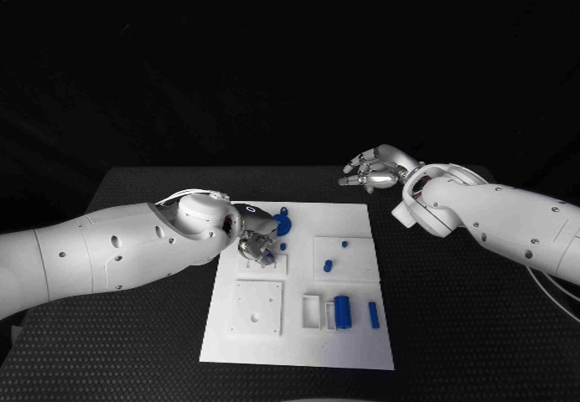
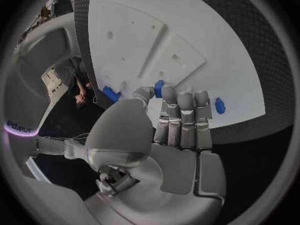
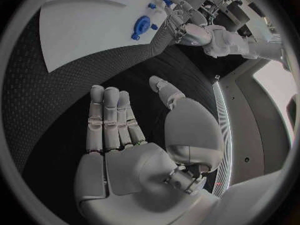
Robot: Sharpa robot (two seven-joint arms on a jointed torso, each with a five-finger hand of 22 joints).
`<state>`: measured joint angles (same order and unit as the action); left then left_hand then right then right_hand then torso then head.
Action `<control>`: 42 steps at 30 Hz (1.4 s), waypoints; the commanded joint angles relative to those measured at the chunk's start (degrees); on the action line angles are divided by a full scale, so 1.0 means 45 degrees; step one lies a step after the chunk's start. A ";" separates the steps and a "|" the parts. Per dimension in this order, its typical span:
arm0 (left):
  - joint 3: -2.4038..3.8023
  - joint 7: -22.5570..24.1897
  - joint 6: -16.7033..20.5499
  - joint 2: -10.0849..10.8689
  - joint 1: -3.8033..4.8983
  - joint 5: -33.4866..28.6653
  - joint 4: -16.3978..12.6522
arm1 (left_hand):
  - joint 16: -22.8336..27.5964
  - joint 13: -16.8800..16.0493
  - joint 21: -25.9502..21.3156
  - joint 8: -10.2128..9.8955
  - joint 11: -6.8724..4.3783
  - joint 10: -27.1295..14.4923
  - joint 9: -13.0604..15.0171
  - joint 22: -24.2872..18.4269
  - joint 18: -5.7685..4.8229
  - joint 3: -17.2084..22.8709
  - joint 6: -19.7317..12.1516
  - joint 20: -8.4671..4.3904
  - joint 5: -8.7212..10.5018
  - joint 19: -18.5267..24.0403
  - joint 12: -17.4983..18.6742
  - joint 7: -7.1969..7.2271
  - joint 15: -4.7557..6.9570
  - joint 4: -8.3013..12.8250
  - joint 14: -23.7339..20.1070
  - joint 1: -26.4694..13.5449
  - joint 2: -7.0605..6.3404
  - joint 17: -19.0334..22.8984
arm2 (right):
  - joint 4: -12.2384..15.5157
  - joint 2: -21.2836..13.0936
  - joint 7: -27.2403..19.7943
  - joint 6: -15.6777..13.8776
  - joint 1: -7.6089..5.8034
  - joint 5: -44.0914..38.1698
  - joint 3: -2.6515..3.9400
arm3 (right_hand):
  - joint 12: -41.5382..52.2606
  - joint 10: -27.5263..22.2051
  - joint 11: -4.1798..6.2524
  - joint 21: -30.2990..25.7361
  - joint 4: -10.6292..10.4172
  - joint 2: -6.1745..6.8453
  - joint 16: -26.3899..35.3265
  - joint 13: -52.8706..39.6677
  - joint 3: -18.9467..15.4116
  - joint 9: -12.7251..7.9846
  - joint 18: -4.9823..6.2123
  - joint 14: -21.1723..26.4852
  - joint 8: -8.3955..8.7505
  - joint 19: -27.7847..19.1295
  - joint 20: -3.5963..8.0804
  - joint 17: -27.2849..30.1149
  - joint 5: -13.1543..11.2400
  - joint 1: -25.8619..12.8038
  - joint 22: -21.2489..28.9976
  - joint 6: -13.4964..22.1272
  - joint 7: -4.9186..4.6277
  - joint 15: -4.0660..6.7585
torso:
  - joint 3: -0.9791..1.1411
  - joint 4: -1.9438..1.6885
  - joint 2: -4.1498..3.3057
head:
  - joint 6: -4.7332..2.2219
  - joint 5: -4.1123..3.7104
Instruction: Assemble the parts on the task board
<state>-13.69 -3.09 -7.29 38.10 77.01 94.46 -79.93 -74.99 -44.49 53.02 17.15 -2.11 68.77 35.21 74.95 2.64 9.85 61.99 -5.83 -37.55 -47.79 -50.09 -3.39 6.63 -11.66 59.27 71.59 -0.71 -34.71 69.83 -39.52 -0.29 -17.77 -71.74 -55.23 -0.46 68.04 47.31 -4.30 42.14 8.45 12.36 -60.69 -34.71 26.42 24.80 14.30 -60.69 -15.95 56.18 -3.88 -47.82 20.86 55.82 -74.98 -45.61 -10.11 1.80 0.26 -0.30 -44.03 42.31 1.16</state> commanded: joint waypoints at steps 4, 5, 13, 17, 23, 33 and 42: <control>0.0013 -0.0800 0.0192 0.0187 0.0014 -0.2605 -0.0206 | -0.0053 -0.0041 0.0003 0.0012 -0.0086 0.0082 0.0023 0.0228 -0.0264 0.4453 0.0406 -0.1339 0.3437 0.0021 0.0127 0.0002 0.0034 0.0964 0.0102 -0.0343 -0.0604 -0.0044 | 0.0016 -0.0001 -0.0083 0.0162 0.0007 -0.0057 0.0001 | 0.0061 -0.0027 0.0024 -0.0047 0.0039 -0.0061 -0.0073 0.0034 -0.0041 -0.0016 0.0156 0.0072 -0.0039 0.0051 -0.0011 0.0020 0.0143 -0.0047 -0.0239 0.0017 -0.0094 0.0024 | -0.0003 -0.0017 0.0001 | -0.0002 -0.0009; 0.0014 -0.0930 0.0215 0.0222 0.0020 -0.2888 -0.0240 | -0.0081 -0.0078 0.0144 -0.0021 -0.0192 0.0125 0.0032 0.0273 -0.0270 0.5389 0.0413 -0.1371 0.3405 -0.0035 0.0112 -0.0067 0.0034 0.1753 0.0150 -0.1313 -0.0661 -0.0061 | 0.0016 -0.0005 -0.0082 0.0161 0.0007 -0.0057 0.0001 | 0.0065 -0.0030 0.0023 -0.0051 0.0046 -0.0067 -0.0075 0.0043 -0.0039 -0.0017 0.0156 0.0073 -0.0040 0.0052 -0.0013 0.0025 0.0192 -0.0044 -0.0240 0.0017 -0.0094 0.0024 | -0.0004 -0.0026 0.0002 | -0.0005 -0.0013; 0.0021 -0.2401 0.0489 0.0375 0.0225 -0.6272 -0.0178 | -0.0139 -0.0157 0.0411 0.0033 -0.0182 0.0393 0.0143 0.0238 -0.0261 0.7376 0.0756 -0.1446 0.3283 -0.0311 0.0106 0.0083 0.0098 0.4887 0.0401 -0.4827 0.0011 -0.0078 | 0.0003 -0.0004 -0.0072 0.0151 0.0007 -0.0057 0.0000 | 0.0083 -0.0033 0.0021 -0.0058 0.0062 -0.0069 -0.0084 0.0069 -0.0046 -0.0022 0.0156 0.0075 -0.0043 0.0055 -0.0017 0.0039 0.0316 -0.0050 -0.0243 0.0015 -0.0096 0.0022 | 0.0015 -0.0019 0.0003 | -0.0037 0.0034; 0.0021 -0.2963 0.0496 0.0419 0.0245 -0.6715 -0.0199 | -0.0221 -0.0180 0.0426 0.0050 -0.0242 0.0514 0.0136 0.0229 -0.0256 0.7988 0.0897 -0.1471 0.3338 -0.0362 0.0075 0.0129 0.0119 0.5190 0.0481 -0.5098 -0.0074 -0.0112 | -0.0001 -0.0003 -0.0067 0.0156 0.0007 -0.0057 -0.0001 | 0.0086 -0.0035 0.0021 -0.0060 0.0067 -0.0068 -0.0085 0.0076 -0.0048 -0.0023 0.0156 0.0077 -0.0044 0.0056 -0.0018 0.0043 0.0343 -0.0050 -0.0244 0.0016 -0.0097 0.0021 | 0.0008 -0.0009 0.0004 | -0.0036 0.0058; 0.0019 -0.3419 0.0394 0.0476 0.0245 -0.6905 -0.0234 | -0.0262 -0.0191 0.0459 0.0059 -0.0261 0.0564 0.0134 0.0236 -0.0250 0.8220 0.0954 -0.1486 0.3341 -0.0419 0.0057 0.0147 0.0132 0.5239 0.0525 -0.5171 -0.0110 -0.0125 | -0.0009 0.0008 -0.0068 0.0149 0.0007 -0.0057 -0.0004 | 0.0088 -0.0036 0.0021 -0.0061 0.0070 -0.0069 -0.0086 0.0080 -0.0049 -0.0024 0.0156 0.0077 -0.0044 0.0056 -0.0019 0.0045 0.0355 -0.0050 -0.0244 0.0016 -0.0097 0.0021 | 0.0011 -0.0013 0.0007 | -0.0025 0.0071; 0.0013 -0.4270 0.0811 0.0446 0.0245 -0.7019 -0.0226 | -0.0298 -0.0202 0.0516 0.0058 -0.0272 0.0607 0.0129 0.0240 -0.0228 0.8463 0.0998 -0.1517 0.3286 -0.0506 0.0045 0.0168 0.0161 0.5212 0.0563 -0.5103 -0.0379 -0.0130 | -0.0038 0.0024 -0.0081 0.0154 0.0007 -0.0043 -0.0007 | 0.0100 -0.0040 0.0017 -0.0067 0.0028 -0.0085 -0.0092 0.0104 -0.0068 -0.0029 0.0156 0.0080 -0.0046 0.0061 -0.0028 0.0058 0.0428 -0.0121 -0.0245 0.0016 -0.0099 0.0017 | 0.0004 -0.0011 0.0000 | 0.0041 0.0100; -0.0002 -0.4784 0.1681 0.0432 0.0235 -0.5764 -0.0451 | -0.0379 -0.0217 0.0644 0.0077 -0.0332 0.0814 0.0118 0.0226 -0.0173 0.8648 0.1156 -0.1597 0.3209 -0.0743 0.0029 0.0222 0.0246 0.4327 0.0742 -0.4027 -0.1492 -0.0107 | -0.0023 0.0000 -0.0083 0.0137 0.0007 -0.0003 -0.0010 | 0.0144 -0.0055 0.0017 -0.0092 -0.0220 -0.0169 -0.0117 0.0185 -0.0117 -0.0047 0.0156 0.0089 -0.0050 0.0063 -0.0036 0.0099 0.1021 -0.0443 -0.0250 0.0019 -0.0100 0.0016 | 0.0004 -0.0033 0.0005 | 0.0077 0.0115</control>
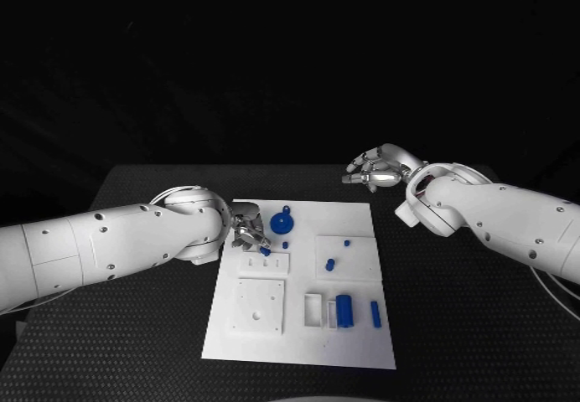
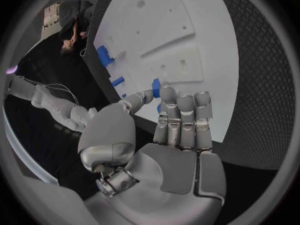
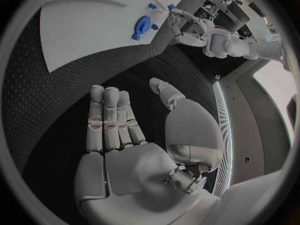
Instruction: Assemble the parts on the task board
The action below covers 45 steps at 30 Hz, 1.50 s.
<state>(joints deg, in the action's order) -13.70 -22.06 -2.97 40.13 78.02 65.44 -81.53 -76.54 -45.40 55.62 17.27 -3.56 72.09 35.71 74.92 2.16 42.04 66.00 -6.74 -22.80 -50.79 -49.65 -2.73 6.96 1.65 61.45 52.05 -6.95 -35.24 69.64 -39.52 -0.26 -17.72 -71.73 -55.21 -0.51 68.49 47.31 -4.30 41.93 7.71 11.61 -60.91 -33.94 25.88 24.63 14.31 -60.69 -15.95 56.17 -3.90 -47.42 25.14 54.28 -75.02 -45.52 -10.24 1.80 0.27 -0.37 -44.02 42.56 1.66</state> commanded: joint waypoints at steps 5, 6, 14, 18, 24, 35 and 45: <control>-0.0005 -0.0702 0.0982 0.0000 -0.0013 0.0749 -0.0210 | -0.0038 -0.0003 0.0092 0.0052 -0.0026 0.0159 -0.0001 0.0225 -0.0052 0.1434 0.0301 -0.1420 -0.0005 -0.0148 -0.0054 0.0085 0.0205 0.1158 0.0329 0.0720 -0.0441 0.0033 | 0.0014 -0.0016 -0.0091 0.0118 0.0006 -0.0009 0.0002 | 0.0052 -0.0058 0.0017 -0.0046 -0.0063 -0.0012 -0.0071 0.0022 -0.0005 -0.0013 0.0153 0.0091 -0.0051 0.0064 -0.0029 0.0015 0.0121 -0.0116 -0.0245 0.0001 -0.0071 0.0017 | -0.0004 -0.0010 -0.0001 | 0.0055 0.0004; -0.0005 -0.0700 0.1031 0.0006 -0.0024 0.0750 -0.0229 | -0.0047 -0.0004 0.0101 0.0061 -0.0030 0.0184 0.0001 0.0225 -0.0047 0.1410 0.0321 -0.1427 0.0039 -0.0165 -0.0058 0.0096 0.0213 0.1146 0.0351 0.0815 -0.0524 0.0033 | 0.0013 -0.0016 -0.0091 0.0118 0.0006 -0.0009 0.0002 | 0.0053 -0.0058 0.0017 -0.0046 -0.0066 -0.0013 -0.0072 0.0025 -0.0008 -0.0013 0.0153 0.0092 -0.0051 0.0064 -0.0029 0.0016 0.0131 -0.0122 -0.0245 0.0001 -0.0072 0.0016 | -0.0003 -0.0007 -0.0001 | 0.0058 0.0007; -0.0008 -0.0759 0.1674 0.0157 -0.0141 0.0537 -0.0423 | -0.0122 -0.0014 0.0159 0.0126 -0.0084 0.0376 0.0003 0.0227 -0.0027 0.1248 0.0477 -0.1463 0.0215 -0.0277 -0.0087 0.0153 0.0247 0.0994 0.0495 0.1313 -0.0955 0.0026 | 0.0021 -0.0041 -0.0085 0.0111 0.0006 -0.0008 0.0002 | 0.0073 -0.0066 0.0017 -0.0049 -0.0104 -0.0026 -0.0083 0.0052 -0.0031 -0.0019 0.0153 0.0097 -0.0055 0.0062 -0.0024 0.0029 0.0273 -0.0183 -0.0249 0.0001 -0.0071 0.0017 | 0.0003 -0.0007 -0.0006 | 0.0088 0.0012; -0.0009 -0.0788 0.1790 0.0231 -0.0212 0.0322 -0.0520 | -0.0150 -0.0018 0.0180 0.0146 -0.0101 0.0436 0.0001 0.0227 -0.0021 0.1206 0.0526 -0.1472 0.0278 -0.0314 -0.0097 0.0168 0.0256 0.0933 0.0543 0.1432 -0.1046 0.0022 | 0.0021 -0.0052 -0.0076 0.0107 0.0006 -0.0008 0.0002 | 0.0079 -0.0069 0.0018 -0.0049 -0.0115 -0.0032 -0.0088 0.0062 -0.0035 -0.0021 0.0152 0.0098 -0.0057 0.0061 -0.0023 0.0034 0.0327 -0.0198 -0.0250 0.0000 -0.0071 0.0017 | 0.0003 0.0001 -0.0010 | 0.0119 -0.0004; -0.0010 -0.0848 0.1940 0.0314 -0.0342 -0.0102 -0.0602 | -0.0210 -0.0039 0.0208 0.0188 -0.0134 0.0536 -0.0003 0.0226 -0.0012 0.1106 0.0612 -0.1487 0.0625 -0.0361 -0.0127 0.0203 0.0274 0.0847 0.0618 0.1621 -0.1170 0.0007 | 0.0019 -0.0064 -0.0071 0.0110 0.0006 -0.0008 0.0002 | 0.0099 -0.0075 0.0017 -0.0050 -0.0177 -0.0070 -0.0098 0.0091 -0.0043 -0.0028 0.0153 0.0103 -0.0060 0.0061 -0.0021 0.0049 0.0510 -0.0267 -0.0251 0.0001 -0.0070 0.0017 | -0.0005 0.0007 -0.0008 | 0.0143 -0.0018; -0.0014 -0.0944 0.2487 0.0427 -0.0464 -0.0827 -0.0669 | -0.0314 -0.0102 0.0296 0.0264 -0.0167 0.0648 -0.0003 0.0245 -0.0006 0.0402 0.0683 -0.1505 0.1252 -0.0395 -0.0151 0.0232 0.0294 0.0852 0.0668 0.1978 -0.1168 -0.0015 | 0.0021 -0.0083 -0.0071 0.0109 0.0006 -0.0005 0.0002 | 0.0117 -0.0079 0.0018 -0.0050 -0.0201 -0.0083 -0.0109 0.0114 -0.0047 -0.0032 0.0152 0.0107 -0.0064 0.0059 -0.0018 0.0060 0.0645 -0.0293 -0.0253 -0.0002 -0.0070 0.0017 | 0.0001 0.0001 -0.0006 | 0.0179 -0.0027; -0.0016 -0.0950 0.2592 0.0414 -0.0706 -0.0328 -0.0849 | -0.0352 -0.0121 0.0301 0.0285 -0.0181 0.0684 0.0000 0.0233 0.0001 0.0059 0.0696 -0.1510 0.0963 -0.0375 -0.0160 0.0252 0.0302 0.0920 0.0686 0.2036 -0.0992 -0.0024 | 0.0005 -0.0072 -0.0074 0.0124 0.0006 -0.0004 0.0002 | 0.0127 -0.0082 0.0018 -0.0048 -0.0222 -0.0090 -0.0115 0.0128 -0.0054 -0.0036 0.0153 0.0108 -0.0066 0.0059 -0.0017 0.0067 0.0710 -0.0317 -0.0254 -0.0001 -0.0070 0.0017 | -0.0007 0.0008 -0.0009 | 0.0217 -0.0009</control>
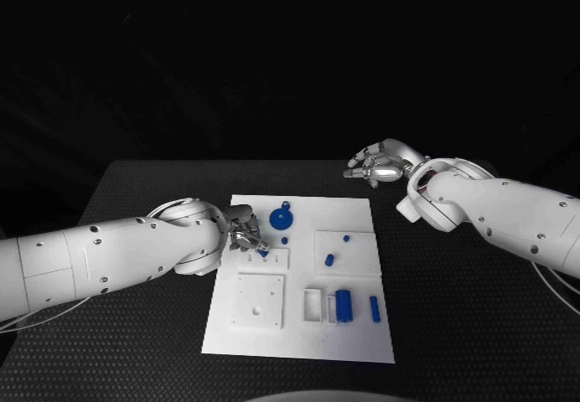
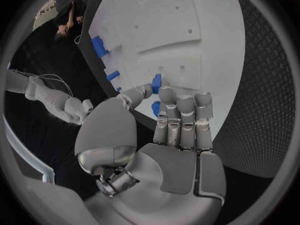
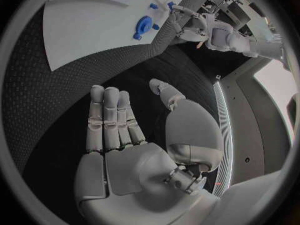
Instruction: Assemble the parts on the task board
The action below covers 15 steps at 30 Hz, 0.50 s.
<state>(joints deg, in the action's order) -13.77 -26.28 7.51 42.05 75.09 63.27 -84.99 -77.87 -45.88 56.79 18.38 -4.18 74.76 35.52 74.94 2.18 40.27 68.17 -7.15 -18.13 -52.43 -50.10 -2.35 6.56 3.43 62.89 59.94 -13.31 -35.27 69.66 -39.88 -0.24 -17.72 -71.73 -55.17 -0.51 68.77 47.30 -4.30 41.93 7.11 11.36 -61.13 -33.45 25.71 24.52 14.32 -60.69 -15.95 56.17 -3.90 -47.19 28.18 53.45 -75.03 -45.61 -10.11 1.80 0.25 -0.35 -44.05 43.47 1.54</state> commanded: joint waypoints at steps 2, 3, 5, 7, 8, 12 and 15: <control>0.0000 -0.0007 0.0330 -0.0012 -0.0096 0.0352 -0.0103 | -0.0059 -0.0014 0.0041 0.0039 -0.0044 0.0094 0.0040 0.0227 -0.0002 0.0446 0.0215 -0.1420 -0.0079 -0.0011 -0.0060 0.0170 0.0390 0.0528 0.0370 0.0286 0.0424 -0.0020 | 0.0003 0.0004 -0.0079 0.0121 0.0006 -0.0011 0.0002 | 0.0068 -0.0082 0.0018 -0.0048 -0.0092 -0.0040 -0.0068 0.0022 -0.0014 -0.0012 0.0151 0.0108 -0.0066 0.0059 -0.0016 0.0018 0.0046 -0.0134 -0.0252 0.0017 -0.0099 0.0017 | 0.0003 0.0002 -0.0004 | 0.0016 0.0018; 0.0000 -0.0001 0.0344 -0.0011 -0.0107 0.0455 -0.0117 | -0.0061 -0.0014 0.0042 0.0039 -0.0045 0.0096 0.0040 0.0227 -0.0002 0.0442 0.0215 -0.1420 -0.0081 -0.0012 -0.0060 0.0170 0.0390 0.0527 0.0371 0.0286 0.0428 -0.0020 | -0.0002 0.0005 -0.0080 0.0121 0.0006 -0.0011 0.0002 | 0.0068 -0.0082 0.0018 -0.0048 -0.0091 -0.0040 -0.0068 0.0023 -0.0014 -0.0012 0.0151 0.0108 -0.0066 0.0059 -0.0016 0.0018 0.0048 -0.0133 -0.0252 0.0017 -0.0099 0.0018 | 0.0003 0.0000 -0.0006 | 0.0009 0.0015; 0.0000 -0.0008 0.0372 -0.0006 -0.0127 0.0680 -0.0162 | -0.0064 -0.0014 0.0044 0.0040 -0.0046 0.0100 0.0039 0.0226 -0.0001 0.0435 0.0216 -0.1420 -0.0085 -0.0015 -0.0061 0.0171 0.0391 0.0525 0.0375 0.0285 0.0436 -0.0021 | 0.0000 0.0003 -0.0080 0.0117 0.0006 -0.0011 0.0002 | 0.0069 -0.0082 0.0018 -0.0048 -0.0091 -0.0040 -0.0068 0.0023 -0.0014 -0.0012 0.0151 0.0109 -0.0066 0.0059 -0.0015 0.0018 0.0052 -0.0133 -0.0252 0.0018 -0.0099 0.0018 | -0.0003 -0.0005 -0.0003 | 0.0007 0.0007; -0.0001 0.0019 0.0412 0.0000 -0.0139 0.0843 -0.0202 | -0.0066 -0.0015 0.0045 0.0041 -0.0047 0.0104 0.0039 0.0226 -0.0001 0.0429 0.0217 -0.1421 -0.0088 -0.0017 -0.0062 0.0171 0.0392 0.0524 0.0378 0.0286 0.0441 -0.0021 | 0.0001 0.0001 -0.0082 0.0116 0.0006 -0.0011 0.0002 | 0.0070 -0.0083 0.0018 -0.0048 -0.0090 -0.0039 -0.0069 0.0025 -0.0015 -0.0012 0.0151 0.0109 -0.0066 0.0059 -0.0015 0.0019 0.0055 -0.0132 -0.0253 0.0018 -0.0099 0.0018 | -0.0006 -0.0005 -0.0001 | 0.0013 0.0004; -0.0001 0.0026 0.0455 0.0004 -0.0152 0.0973 -0.0231 | -0.0067 -0.0015 0.0046 0.0041 -0.0047 0.0106 0.0039 0.0226 -0.0001 0.0424 0.0218 -0.1421 -0.0090 -0.0019 -0.0062 0.0172 0.0392 0.0524 0.0380 0.0286 0.0441 -0.0021 | 0.0004 -0.0001 -0.0081 0.0115 0.0006 -0.0011 0.0002 | 0.0070 -0.0083 0.0018 -0.0047 -0.0090 -0.0039 -0.0069 0.0025 -0.0015 -0.0012 0.0151 0.0109 -0.0066 0.0059 -0.0015 0.0019 0.0057 -0.0132 -0.0253 0.0018 -0.0099 0.0018 | -0.0004 -0.0005 0.0002 | 0.0017 0.0012; -0.0001 0.0035 0.0505 0.0022 -0.0199 0.1436 -0.0274 | -0.0073 -0.0015 0.0051 0.0043 -0.0050 0.0118 0.0037 0.0226 0.0001 0.0405 0.0223 -0.1423 -0.0096 -0.0026 -0.0064 0.0174 0.0394 0.0521 0.0390 0.0285 0.0436 -0.0022 | 0.0014 -0.0002 -0.0082 0.0110 0.0006 -0.0011 0.0002 | 0.0072 -0.0084 0.0018 -0.0047 -0.0088 -0.0037 -0.0070 0.0027 -0.0016 -0.0013 0.0151 0.0109 -0.0066 0.0058 -0.0014 0.0020 0.0064 -0.0131 -0.0253 0.0018 -0.0099 0.0018 | 0.0003 -0.0002 -0.0007 | -0.0002 0.0016; -0.0001 0.0040 0.0476 0.0027 -0.0210 0.1625 -0.0278 | -0.0075 -0.0014 0.0052 0.0043 -0.0051 0.0122 0.0036 0.0225 0.0002 0.0399 0.0223 -0.1424 -0.0099 -0.0030 -0.0064 0.0175 0.0395 0.0517 0.0394 0.0284 0.0433 -0.0022 | 0.0015 0.0000 -0.0085 0.0104 0.0006 -0.0011 0.0002 | 0.0073 -0.0084 0.0019 -0.0047 -0.0087 -0.0035 -0.0071 0.0029 -0.0018 -0.0013 0.0151 0.0110 -0.0066 0.0058 -0.0014 0.0021 0.0068 -0.0131 -0.0253 0.0019 -0.0099 0.0018 | -0.0002 -0.0003 -0.0011 | 0.0005 0.0010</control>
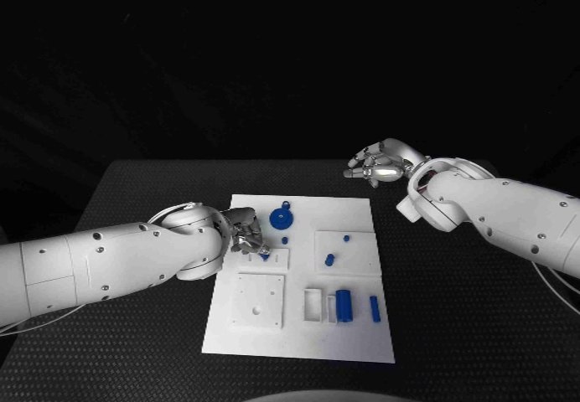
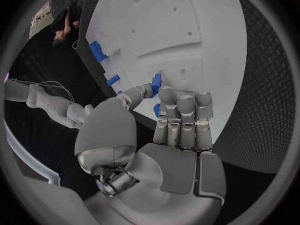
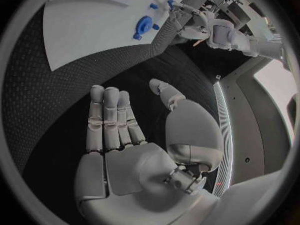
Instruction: Assemble the parts on the task board
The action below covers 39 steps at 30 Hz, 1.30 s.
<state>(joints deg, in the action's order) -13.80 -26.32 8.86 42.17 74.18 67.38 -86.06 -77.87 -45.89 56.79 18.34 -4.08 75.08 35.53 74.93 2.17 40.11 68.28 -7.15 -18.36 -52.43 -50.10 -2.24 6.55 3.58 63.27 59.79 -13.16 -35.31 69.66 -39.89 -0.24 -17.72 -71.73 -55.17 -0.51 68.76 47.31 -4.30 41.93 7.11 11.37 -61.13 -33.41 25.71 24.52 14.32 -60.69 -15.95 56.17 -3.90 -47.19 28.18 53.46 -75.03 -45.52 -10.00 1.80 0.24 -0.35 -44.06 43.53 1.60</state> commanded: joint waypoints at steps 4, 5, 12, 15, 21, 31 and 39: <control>0.0004 0.0048 0.0199 0.0005 -0.0036 0.0960 -0.0037 | -0.0075 -0.0011 0.0055 0.0052 -0.0073 0.0055 0.0033 0.0226 0.0004 0.0425 0.0199 -0.1426 -0.0052 -0.0036 -0.0062 0.0151 0.0400 0.0474 0.0314 0.0314 0.0390 -0.0010 | 0.0015 0.0001 -0.0086 0.0106 0.0006 -0.0011 0.0002 | 0.0076 -0.0085 0.0019 -0.0047 -0.0088 -0.0038 -0.0072 0.0021 -0.0018 -0.0015 0.0151 0.0110 -0.0066 0.0058 -0.0013 0.0022 0.0072 -0.0132 -0.0253 0.0000 -0.0122 0.0018 | -0.0003 -0.0003 -0.0004 | -0.0016 -0.0004; 0.0004 0.0045 0.0193 0.0006 -0.0041 0.0974 -0.0029 | -0.0075 -0.0010 0.0056 0.0051 -0.0074 0.0056 0.0032 0.0226 0.0004 0.0421 0.0198 -0.1427 -0.0052 -0.0039 -0.0060 0.0151 0.0401 0.0469 0.0316 0.0313 0.0385 -0.0009 | 0.0015 0.0002 -0.0086 0.0101 0.0006 -0.0011 0.0002 | 0.0076 -0.0085 0.0019 -0.0046 -0.0088 -0.0038 -0.0073 0.0021 -0.0019 -0.0015 0.0151 0.0110 -0.0066 0.0058 -0.0013 0.0023 0.0073 -0.0132 -0.0253 0.0000 -0.0122 0.0018 | -0.0003 -0.0003 -0.0004 | -0.0016 -0.0004; 0.0003 0.0006 0.0173 -0.0010 -0.0109 0.0999 0.0026 | -0.0069 0.0002 0.0054 0.0067 -0.0083 0.0090 0.0026 0.0208 0.0019 0.0364 0.0223 -0.1447 0.0175 -0.0079 -0.0045 0.0165 0.0430 0.0392 0.0343 0.0385 0.0179 0.0009 | 0.0007 0.0005 -0.0086 0.0114 0.0006 -0.0011 0.0002 | 0.0078 -0.0087 0.0018 -0.0046 -0.0089 -0.0038 -0.0074 0.0025 -0.0023 -0.0016 0.0151 0.0111 -0.0066 0.0057 -0.0013 0.0025 0.0078 -0.0137 -0.0254 0.0001 -0.0122 0.0018 | -0.0007 0.0006 -0.0012 | 0.0000 -0.0019; 0.0003 0.0006 0.0214 -0.0022 -0.0165 0.1008 0.0052 | -0.0144 -0.0034 0.0070 0.0132 -0.0112 0.0165 0.0052 0.0205 0.0026 0.0229 0.0296 -0.1469 0.0689 -0.0130 -0.0111 0.0206 0.0468 0.0380 0.0404 0.0550 -0.0028 -0.0014 | 0.0015 0.0006 -0.0088 0.0116 0.0006 -0.0011 0.0002 | 0.0079 -0.0088 0.0018 -0.0046 -0.0090 -0.0038 -0.0074 0.0027 -0.0024 -0.0016 0.0151 0.0112 -0.0067 0.0057 -0.0013 0.0026 0.0080 -0.0139 -0.0254 0.0001 -0.0122 0.0018 | -0.0006 0.0003 -0.0014 | 0.0009 -0.0026; 0.0003 0.0006 0.0304 -0.0039 -0.0223 0.1007 0.0032 | -0.0278 -0.0100 0.0120 0.0236 -0.0161 0.0267 0.0080 0.0218 0.0031 0.0159 0.0414 -0.1497 0.0794 -0.0205 -0.0234 0.0255 0.0510 0.0296 0.0485 0.0646 -0.0064 -0.0064 | 0.0013 0.0012 -0.0085 0.0115 0.0006 -0.0011 0.0002 | 0.0081 -0.0089 0.0018 -0.0046 -0.0093 -0.0038 -0.0075 0.0031 -0.0027 -0.0017 0.0151 0.0114 -0.0067 0.0056 -0.0013 0.0028 0.0084 -0.0143 -0.0254 0.0002 -0.0123 0.0017 | -0.0009 0.0006 -0.0005 | 0.0046 -0.0045; 0.0003 0.0004 0.0215 -0.0052 -0.0272 0.1007 -0.0029 | -0.0680 -0.0303 0.0343 0.0587 -0.0298 0.0501 0.0139 0.0259 0.0071 0.0031 0.0694 -0.1597 0.0824 -0.0386 -0.0621 0.0406 0.0636 0.0067 0.0679 0.0672 -0.0138 -0.0213 | 0.0028 -0.0003 -0.0084 0.0131 0.0006 -0.0011 0.0002 | 0.0084 -0.0092 0.0018 -0.0046 -0.0097 -0.0043 -0.0076 0.0036 -0.0029 -0.0018 0.0151 0.0116 -0.0067 0.0055 -0.0013 0.0031 0.0093 -0.0148 -0.0254 0.0002 -0.0123 0.0017 | 0.0005 -0.0003 0.0002 | 0.0080 -0.0049; 0.0003 -0.0028 0.0125 -0.0063 -0.0311 0.1007 -0.0064 | -0.0863 -0.0385 0.0468 0.0775 -0.0356 0.0584 0.0161 0.0267 0.0092 -0.0003 0.0780 -0.1644 0.0805 -0.0445 -0.0796 0.0466 0.0689 0.0035 0.0747 0.0718 -0.0127 -0.0272 | 0.0017 -0.0005 -0.0086 0.0127 0.0006 -0.0011 0.0002 | 0.0087 -0.0093 0.0018 -0.0046 -0.0099 -0.0041 -0.0077 0.0040 -0.0032 -0.0019 0.0151 0.0118 -0.0068 0.0054 -0.0013 0.0033 0.0100 -0.0152 -0.0254 0.0002 -0.0123 0.0017 | 0.0009 0.0007 0.0007 | 0.0088 -0.0035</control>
<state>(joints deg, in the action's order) -13.59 -26.18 10.35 42.05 73.07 71.66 -86.33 -81.65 -47.57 58.56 21.71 -3.89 75.89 35.59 74.91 2.12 39.89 68.97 -7.73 -14.57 -54.24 -53.48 -2.54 6.75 3.80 63.49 61.81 -15.18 -36.49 69.70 -39.91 -0.25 -17.72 -71.73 -55.16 -0.51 68.94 47.31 -4.30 41.93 6.95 11.15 -61.12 -33.30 25.55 24.53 14.32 -60.53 -15.95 56.16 -3.91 -47.13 28.41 53.25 -75.03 -45.52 -10.24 1.95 0.26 -0.35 -44.04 43.90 1.38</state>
